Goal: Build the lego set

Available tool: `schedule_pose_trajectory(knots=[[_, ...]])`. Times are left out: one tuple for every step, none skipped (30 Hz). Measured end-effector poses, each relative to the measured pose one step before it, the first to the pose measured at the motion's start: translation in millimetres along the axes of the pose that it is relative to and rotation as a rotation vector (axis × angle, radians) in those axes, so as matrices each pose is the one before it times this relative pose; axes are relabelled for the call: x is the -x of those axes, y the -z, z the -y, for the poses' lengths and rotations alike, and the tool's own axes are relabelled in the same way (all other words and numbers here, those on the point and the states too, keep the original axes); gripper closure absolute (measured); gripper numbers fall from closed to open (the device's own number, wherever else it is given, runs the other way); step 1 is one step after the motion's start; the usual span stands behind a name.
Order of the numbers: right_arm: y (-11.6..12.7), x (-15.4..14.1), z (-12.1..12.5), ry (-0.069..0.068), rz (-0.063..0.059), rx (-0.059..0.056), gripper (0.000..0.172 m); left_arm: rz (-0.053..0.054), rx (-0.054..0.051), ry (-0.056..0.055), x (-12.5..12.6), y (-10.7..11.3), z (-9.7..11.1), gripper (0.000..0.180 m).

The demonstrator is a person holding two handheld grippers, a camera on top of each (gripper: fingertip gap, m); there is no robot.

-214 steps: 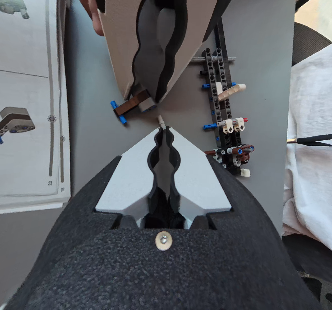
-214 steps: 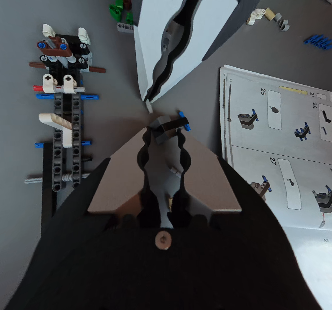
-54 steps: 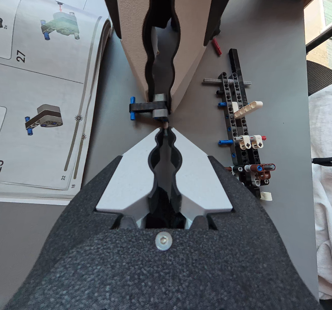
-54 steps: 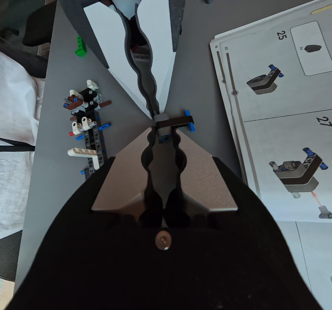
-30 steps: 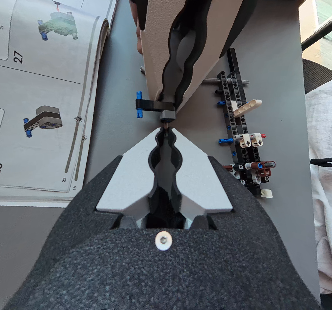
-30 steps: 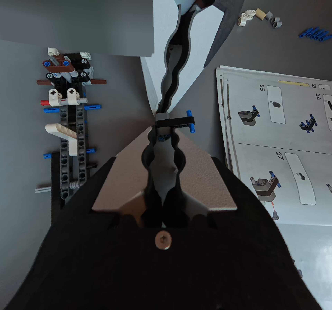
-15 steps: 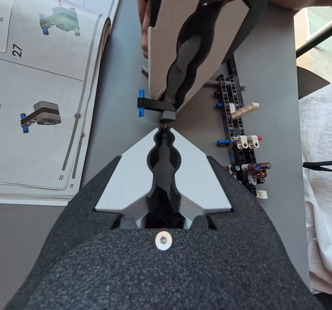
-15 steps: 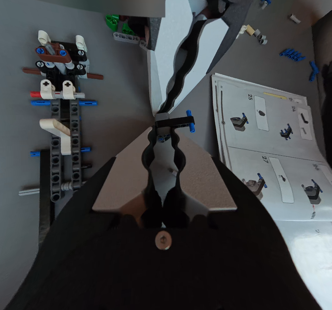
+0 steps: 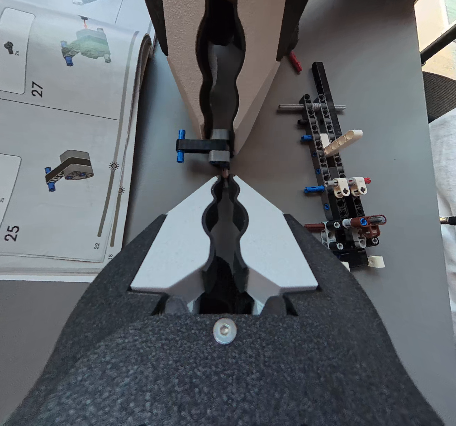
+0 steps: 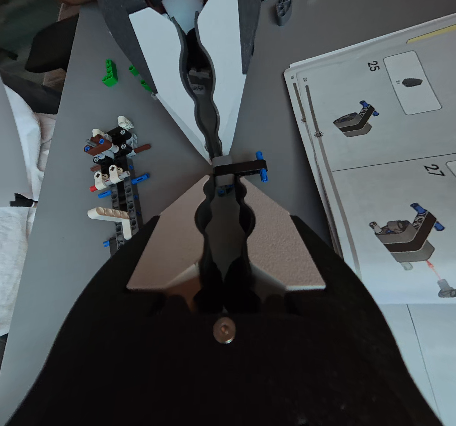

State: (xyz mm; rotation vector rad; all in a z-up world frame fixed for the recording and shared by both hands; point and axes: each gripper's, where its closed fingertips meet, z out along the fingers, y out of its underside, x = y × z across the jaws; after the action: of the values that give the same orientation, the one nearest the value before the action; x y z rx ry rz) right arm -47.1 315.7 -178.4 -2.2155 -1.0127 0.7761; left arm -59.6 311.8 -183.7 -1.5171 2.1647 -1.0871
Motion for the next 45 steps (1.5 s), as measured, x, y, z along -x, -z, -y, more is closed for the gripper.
schedule_pose_trajectory(knots=[[0.12, 0.22, 0.44, -0.0230, 0.0077, -0.0059, 0.157, -0.0028, -0.0046, 0.0020, 0.28, 0.21, 0.35, 0.177], [0.35, -0.85, 1.11, -0.0298, 0.0037, -0.0075, 0.157, 0.0008, -0.0037, -0.0072, 0.56, 0.26, 0.29, 0.177], [-0.19, 0.15, 0.22, -0.0162, 0.0082, -0.0031, 0.157, -0.0019, 0.0028, -0.0174, -0.27, -0.06, -0.46, 0.178], [-0.61, 0.76, -0.56, 0.0119, 0.0034, 0.0043, 0.157, -0.0024, 0.0054, -0.0169, -0.56, -0.52, -0.38, 0.178], [-0.25, 0.20, -0.68, 0.0162, -0.0053, 0.0096, 0.157, 0.0008, 0.0056, -0.0149, 0.04, -0.47, -0.07, 0.178], [-0.35, -0.24, -0.28, 0.0090, -0.0063, 0.0069, 0.157, 0.0006, 0.0076, -0.0129, 0.37, -0.03, -0.09, 0.178], [-0.04, -0.02, -0.03, 0.0074, -0.0032, 0.0015, 0.157, -0.0014, 0.0065, -0.0102, 0.51, -0.05, -0.14, 0.178], [0.05, -0.01, -0.04, 0.0050, 0.0005, -0.0017, 0.157, -0.0044, 0.0045, -0.0140, 0.24, -0.08, -0.13, 0.178], [-0.05, 0.17, -0.10, 0.0045, 0.0037, 0.0002, 0.157, -0.0068, 0.0040, -0.0161, 0.00, 0.01, -0.05, 0.178], [-0.03, 0.00, 0.00, 0.0017, 0.0033, 0.0023, 0.157, -0.0076, 0.0043, -0.0140, -0.10, -0.05, -0.12, 0.178], [-0.08, -0.08, 0.05, 0.0137, -0.0004, 0.0011, 0.157, -0.0071, 0.0043, -0.0114, 0.07, -0.07, -0.05, 0.178], [0.05, -0.04, -0.12, 0.0155, -0.0017, 0.0001, 0.157, -0.0050, 0.0029, -0.0074, 0.08, -0.01, -0.02, 0.178], [-0.01, -0.05, -0.09, 0.0071, 0.0000, -0.0009, 0.157, -0.0016, 0.0014, -0.0059, 0.06, -0.04, -0.07, 0.178], [0.02, 0.04, -0.05, 0.0060, -0.0017, -0.0011, 0.157, 0.0020, 0.0000, -0.0029, 0.15, -0.17, 0.12, 0.178], [0.18, -0.16, -0.18, 0.0077, -0.0027, -0.0015, 0.157, 0.0046, -0.0014, -0.0023, 0.09, -0.13, 0.13, 0.178], [0.03, -0.02, 0.06, 0.0121, -0.0041, -0.0020, 0.157, 0.0055, -0.0008, -0.0010, 0.09, -0.18, 0.13, 0.178], [-0.08, -0.29, 0.18, 0.0068, -0.0037, -0.0026, 0.157, 0.0062, 0.0015, 0.0008, 0.03, -0.14, 0.22, 0.178], [0.12, -0.25, 0.14, -0.0017, -0.0009, -0.0005, 0.157, 0.0077, 0.0031, -0.0016, 0.10, -0.17, 0.25, 0.178], [-0.15, -0.28, 0.52, 0.0090, -0.0075, -0.0015, 0.156, 0.0085, 0.0015, -0.0009, 0.11, -0.13, 0.18, 0.178], [-0.06, -0.39, 0.46, 0.0106, -0.0095, -0.0063, 0.156, 0.0068, -0.0035, -0.0003, -0.07, -0.17, 0.30, 0.178], [0.05, -0.03, -0.02, -0.0029, -0.0016, -0.0021, 0.156, 0.0026, -0.0077, -0.0013, -0.05, -0.08, 0.01, 0.178], [0.02, 0.07, -0.09, 0.0019, -0.0013, -0.0004, 0.156, 0.0025, -0.0081, -0.0066, -0.07, 0.13, -0.04, 0.177], [0.14, 0.03, -0.12, 0.0010, 0.0029, -0.0007, 0.156, 0.0071, -0.0067, -0.0190, 0.01, 0.08, -0.18, 0.177], [0.12, 0.33, -0.53, -0.0063, 0.0136, 0.0024, 0.157, 0.0063, -0.0062, -0.0232, -0.53, 0.04, -0.01, 0.177], [0.11, 0.19, -0.13, -0.0031, 0.0115, 0.0015, 0.157, -0.0004, -0.0033, -0.0094, -0.84, 0.20, 0.01, 0.177], [-0.06, 0.48, -0.10, 0.0014, 0.0087, 0.0011, 0.157, -0.0040, -0.0002, 0.0032, -0.86, 0.28, -0.10, 0.177], [-0.11, 0.40, -0.16, 0.0040, 0.0029, 0.0022, 0.156, -0.0044, -0.0018, 0.0045, -0.79, 0.86, 0.30, 0.176], [-0.22, 0.11, 0.19, 0.0066, -0.0033, -0.0022, 0.157, -0.0045, -0.0095, 0.0047, -0.97, 1.89, 1.43, 0.173], [-0.03, -0.11, -0.04, 0.0010, -0.0031, -0.0008, 0.157, -0.0050, -0.0143, 0.0068, -0.93, 3.06, 2.26, 0.172], [0.03, 0.06, -0.15, -0.0018, -0.0014, 0.0011, 0.156, -0.0014, -0.0086, 0.0065, -0.21, 3.67, 1.73, 0.170], [-0.12, -0.18, 0.17, -0.0003, -0.0027, 0.0004, 0.156, 0.0080, -0.0043, 0.0039, 0.92, 3.49, 1.16, 0.170], [-0.14, -0.13, 0.04, 0.0013, -0.0041, 0.0010, 0.156, 0.0068, -0.0005, 0.0000, 0.29, 2.64, 0.63, 0.170], [-0.15, 0.03, 0.05, 0.0021, -0.0031, 0.0005, 0.157, 0.0032, 0.0090, -0.0047, -0.78, 1.20, -0.63, 0.169], [-0.08, -0.14, 0.08, -0.0001, -0.0026, -0.0009, 0.157, 0.0096, 0.0152, -0.0101, -0.34, -0.15, -1.65, 0.168], [-0.09, -0.04, -0.02, -0.0004, -0.0021, -0.0014, 0.157, 0.0114, 0.0191, -0.0150, -0.39, -1.12, -2.61, 0.167], [0.10, 0.04, -0.08, 0.0003, -0.0016, -0.0011, 0.156, 0.0077, 0.0206, -0.0153, -0.74, -1.65, -3.06, 0.166], [-0.01, -0.04, 0.02, -0.0003, -0.0011, -0.0005, 0.157, -0.0008, 0.0148, -0.0094, -1.54, -1.95, -2.28, 0.166], [0.01, 0.03, -0.02, -0.0007, -0.0007, -0.0002, 0.157, -0.0091, 0.0072, -0.0013, -2.18, -1.85, -1.00, 0.165], [-0.03, 0.04, -0.01, 0.0006, -0.0009, -0.0002, 0.156, -0.0128, 0.0004, 0.0034, -2.56, -1.19, 0.22, 0.164], [-0.02, -0.02, -0.03, 0.0013, -0.0017, -0.0005, 0.157, -0.0130, -0.0041, 0.0054, -2.67, -0.37, 1.25, 0.163], [0.00, -0.07, 0.05, 0.0020, -0.0028, -0.0005, 0.157, -0.0070, -0.0024, 0.0038, -2.18, 0.12, 1.46, 0.163], [0.00, 0.03, -0.14, 0.0023, -0.0023, 0.0000, 0.157, 0.0006, 0.0009, -0.0005, -1.34, 0.12, 0.92, 0.163], [-0.07, 0.02, -0.01, 0.0013, -0.0017, -0.0002, 0.157, -0.0057, 0.0002, -0.0009, -2.39, -0.46, 0.85, 0.163], [0.01, -0.09, 0.00, 0.0000, -0.0012, -0.0003, 0.156, -0.0118, 0.0017, 0.0020, -3.31, -1.44, 0.32, 0.164], [-0.03, 0.07, -0.02, 0.0010, -0.0005, -0.0002, 0.157, -0.0066, 0.0097, -0.0014, -2.55, -2.37, -1.31, 0.164]])
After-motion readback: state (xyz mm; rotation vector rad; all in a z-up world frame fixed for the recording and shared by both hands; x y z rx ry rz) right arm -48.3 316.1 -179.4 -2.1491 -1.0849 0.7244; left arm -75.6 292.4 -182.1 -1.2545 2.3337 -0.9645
